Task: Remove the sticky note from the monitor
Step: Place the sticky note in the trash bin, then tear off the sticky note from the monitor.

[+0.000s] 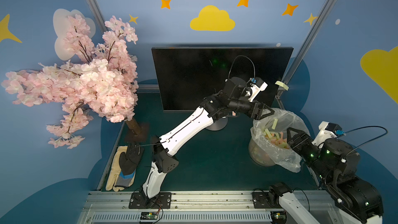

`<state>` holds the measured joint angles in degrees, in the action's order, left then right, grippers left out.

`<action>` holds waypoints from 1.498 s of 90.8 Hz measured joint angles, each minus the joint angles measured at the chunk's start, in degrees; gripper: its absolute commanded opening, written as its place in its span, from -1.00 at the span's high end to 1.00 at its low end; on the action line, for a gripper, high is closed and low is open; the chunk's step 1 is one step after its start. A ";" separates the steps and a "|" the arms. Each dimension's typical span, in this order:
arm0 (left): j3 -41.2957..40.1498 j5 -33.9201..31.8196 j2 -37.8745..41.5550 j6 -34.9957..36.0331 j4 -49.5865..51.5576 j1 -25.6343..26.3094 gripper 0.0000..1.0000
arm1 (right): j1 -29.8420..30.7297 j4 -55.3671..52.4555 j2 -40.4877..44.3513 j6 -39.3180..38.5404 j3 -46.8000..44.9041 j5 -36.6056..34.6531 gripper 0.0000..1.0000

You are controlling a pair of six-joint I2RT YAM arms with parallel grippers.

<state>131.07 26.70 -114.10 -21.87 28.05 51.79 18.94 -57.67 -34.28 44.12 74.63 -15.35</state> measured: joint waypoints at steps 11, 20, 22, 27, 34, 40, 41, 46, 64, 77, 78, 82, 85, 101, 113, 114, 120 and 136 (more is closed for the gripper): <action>-10.78 -1.70 8.09 0.70 -3.32 -2.10 -0.70 | 0.00 1.49 -2.40 -1.11 0.70 2.25 -0.19; -21.57 -2.82 14.32 0.24 -7.34 -3.93 -0.76 | 0.00 2.80 -4.74 -2.05 1.38 5.05 -0.19; -24.35 -3.19 15.76 0.04 -8.46 -4.44 -0.77 | 0.00 3.13 -5.18 -2.21 1.49 5.62 -0.19; -30.23 -3.74 18.56 -0.68 -10.95 -5.64 -0.79 | 0.00 4.09 -6.71 -2.64 1.68 7.65 -0.19; -37.94 -4.61 21.88 -1.99 -14.45 -7.34 -0.83 | 0.00 5.51 -8.83 -3.06 1.79 10.62 -0.19; -44.11 -4.90 24.17 -3.56 -17.20 -8.94 -0.86 | 0.00 6.71 -10.78 -3.28 1.81 13.27 -0.19; -45.00 -4.90 24.48 -4.02 -17.59 -9.20 -0.87 | 0.00 6.93 -11.10 -3.30 1.81 13.88 -0.19; -49.33 -4.94 25.68 -5.60 -19.87 -10.54 -0.90 | 0.00 7.93 -12.70 -3.50 1.84 15.96 -0.19; -61.02 -4.11 26.80 -12.26 -29.18 -15.13 -1.00 | 1.09 10.95 -17.64 -3.93 1.95 22.34 -0.17; -66.53 -3.50 26.75 -16.94 -35.45 -17.05 -1.00 | 4.55 12.26 -19.98 -4.20 1.97 24.15 -0.17; -66.84 -3.45 26.75 -17.27 -35.91 -17.11 -1.00 | 4.87 12.33 -20.15 -4.22 1.97 24.24 -0.17; -68.08 -3.30 26.75 -18.58 -38.03 -17.46 -1.00 | 6.12 12.61 -20.63 -4.31 1.99 24.35 -0.17; -68.89 -3.15 26.60 -19.56 -39.63 -17.66 -0.99 | 7.13 12.85 -21.07 -4.37 1.99 24.41 -0.17; -71.78 -3.13 23.50 -24.44 -49.33 -17.94 -0.84 | 12.07 14.49 -23.71 -4.66 1.99 24.39 -0.17; -73.24 -3.28 19.19 -28.48 -56.28 -17.90 -0.67 | 14.75 15.58 -25.33 -4.94 1.99 24.20 -0.17; -73.31 -3.26 18.88 -28.87 -56.74 -17.88 -0.66 | 14.91 15.69 -25.44 -4.96 1.99 24.17 -0.17; -73.55 -3.26 17.11 -29.70 -59.36 -17.66 -0.60 | 16.04 16.24 -26.10 -5.18 1.99 23.89 -0.17; -73.42 -4.35 14.32 -30.82 -63.95 -15.96 -0.42 | 18.43 17.81 -27.43 -5.42 1.88 23.12 -0.17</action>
<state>57.65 22.35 -99.79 -52.69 -35.90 35.83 37.36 -39.86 -61.71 38.70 76.51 7.77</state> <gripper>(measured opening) 0.733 0.584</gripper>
